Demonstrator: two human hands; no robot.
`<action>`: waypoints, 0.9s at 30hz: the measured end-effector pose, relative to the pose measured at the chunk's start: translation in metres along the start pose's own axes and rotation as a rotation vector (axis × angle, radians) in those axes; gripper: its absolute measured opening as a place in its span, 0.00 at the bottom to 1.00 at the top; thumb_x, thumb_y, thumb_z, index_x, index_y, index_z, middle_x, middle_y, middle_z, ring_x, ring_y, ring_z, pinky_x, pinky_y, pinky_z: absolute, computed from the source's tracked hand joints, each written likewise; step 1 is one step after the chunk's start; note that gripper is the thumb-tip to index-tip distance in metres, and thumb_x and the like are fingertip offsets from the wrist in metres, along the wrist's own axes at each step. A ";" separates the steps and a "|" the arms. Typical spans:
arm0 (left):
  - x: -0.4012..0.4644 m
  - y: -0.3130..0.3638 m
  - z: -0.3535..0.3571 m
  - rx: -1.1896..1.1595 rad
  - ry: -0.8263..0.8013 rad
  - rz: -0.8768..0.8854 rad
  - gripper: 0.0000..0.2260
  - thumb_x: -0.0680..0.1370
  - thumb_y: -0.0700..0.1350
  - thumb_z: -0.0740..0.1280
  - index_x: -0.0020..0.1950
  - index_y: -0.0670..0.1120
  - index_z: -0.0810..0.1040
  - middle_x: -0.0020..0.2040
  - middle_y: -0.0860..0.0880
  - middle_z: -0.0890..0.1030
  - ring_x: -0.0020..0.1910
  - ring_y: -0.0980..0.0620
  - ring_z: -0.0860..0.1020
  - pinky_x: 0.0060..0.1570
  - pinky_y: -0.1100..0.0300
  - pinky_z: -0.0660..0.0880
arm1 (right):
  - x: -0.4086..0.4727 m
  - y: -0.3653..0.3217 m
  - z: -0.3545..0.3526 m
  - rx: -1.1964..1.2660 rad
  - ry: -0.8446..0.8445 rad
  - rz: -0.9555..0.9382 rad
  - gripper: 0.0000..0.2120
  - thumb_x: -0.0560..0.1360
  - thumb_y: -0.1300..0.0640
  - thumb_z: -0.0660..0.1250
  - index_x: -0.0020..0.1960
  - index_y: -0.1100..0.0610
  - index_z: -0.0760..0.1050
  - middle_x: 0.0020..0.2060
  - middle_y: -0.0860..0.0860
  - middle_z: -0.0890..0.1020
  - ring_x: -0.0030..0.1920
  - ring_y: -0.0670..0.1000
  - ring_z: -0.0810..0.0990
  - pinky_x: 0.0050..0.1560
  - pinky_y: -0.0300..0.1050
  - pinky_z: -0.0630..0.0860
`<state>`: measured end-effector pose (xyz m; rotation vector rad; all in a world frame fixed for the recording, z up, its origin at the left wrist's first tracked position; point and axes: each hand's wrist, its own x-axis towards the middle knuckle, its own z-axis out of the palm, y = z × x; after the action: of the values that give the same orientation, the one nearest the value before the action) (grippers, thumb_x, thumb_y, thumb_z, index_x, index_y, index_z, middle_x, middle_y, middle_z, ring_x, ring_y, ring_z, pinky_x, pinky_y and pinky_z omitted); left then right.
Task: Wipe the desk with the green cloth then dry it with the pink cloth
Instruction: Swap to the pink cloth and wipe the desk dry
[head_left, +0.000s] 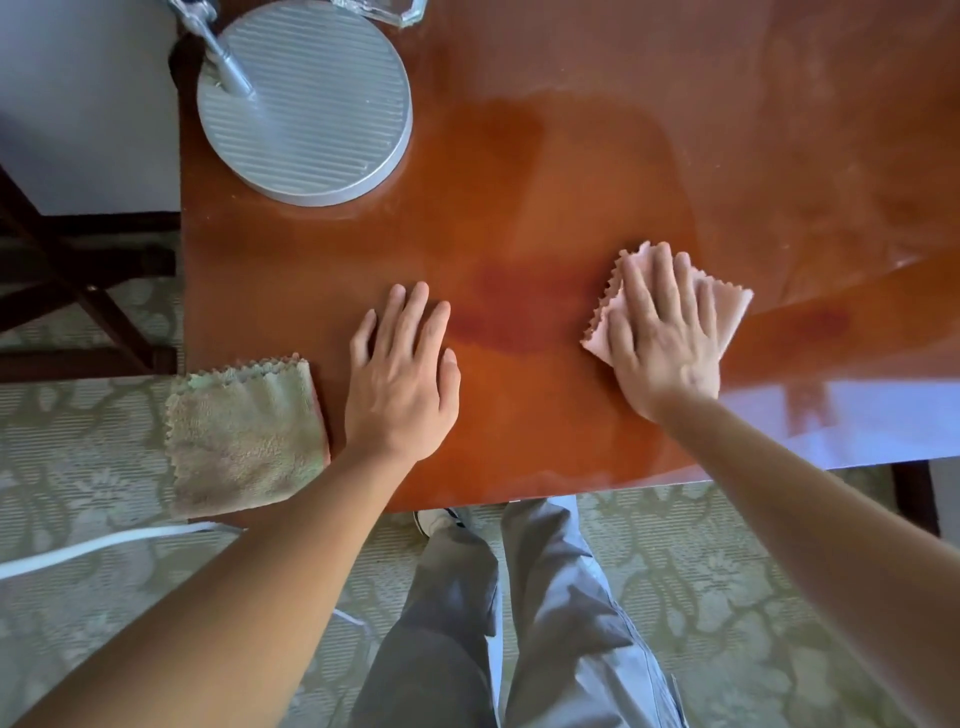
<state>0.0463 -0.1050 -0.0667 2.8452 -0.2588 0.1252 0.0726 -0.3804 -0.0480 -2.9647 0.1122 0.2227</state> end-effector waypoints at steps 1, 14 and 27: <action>0.000 0.000 0.000 0.001 0.001 -0.001 0.21 0.83 0.48 0.57 0.75 0.43 0.71 0.79 0.42 0.67 0.80 0.42 0.62 0.77 0.42 0.58 | 0.002 -0.011 0.002 -0.001 0.006 0.031 0.29 0.84 0.45 0.45 0.84 0.50 0.51 0.83 0.56 0.52 0.83 0.58 0.47 0.81 0.57 0.44; -0.001 0.001 0.001 0.012 -0.001 -0.013 0.21 0.83 0.48 0.56 0.75 0.44 0.71 0.79 0.43 0.66 0.80 0.44 0.61 0.78 0.44 0.56 | 0.026 -0.045 0.002 -0.077 -0.126 -0.368 0.30 0.85 0.41 0.41 0.84 0.48 0.46 0.84 0.52 0.48 0.83 0.55 0.43 0.81 0.52 0.35; -0.001 -0.001 0.002 0.033 0.026 0.007 0.20 0.83 0.47 0.57 0.73 0.43 0.73 0.77 0.42 0.70 0.79 0.42 0.64 0.76 0.42 0.60 | 0.061 -0.139 0.014 0.018 -0.072 -0.301 0.28 0.85 0.44 0.44 0.84 0.48 0.48 0.84 0.51 0.49 0.83 0.55 0.42 0.81 0.56 0.39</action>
<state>0.0459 -0.1044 -0.0688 2.8731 -0.2631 0.1689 0.1426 -0.2447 -0.0488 -2.9010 -0.3371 0.2843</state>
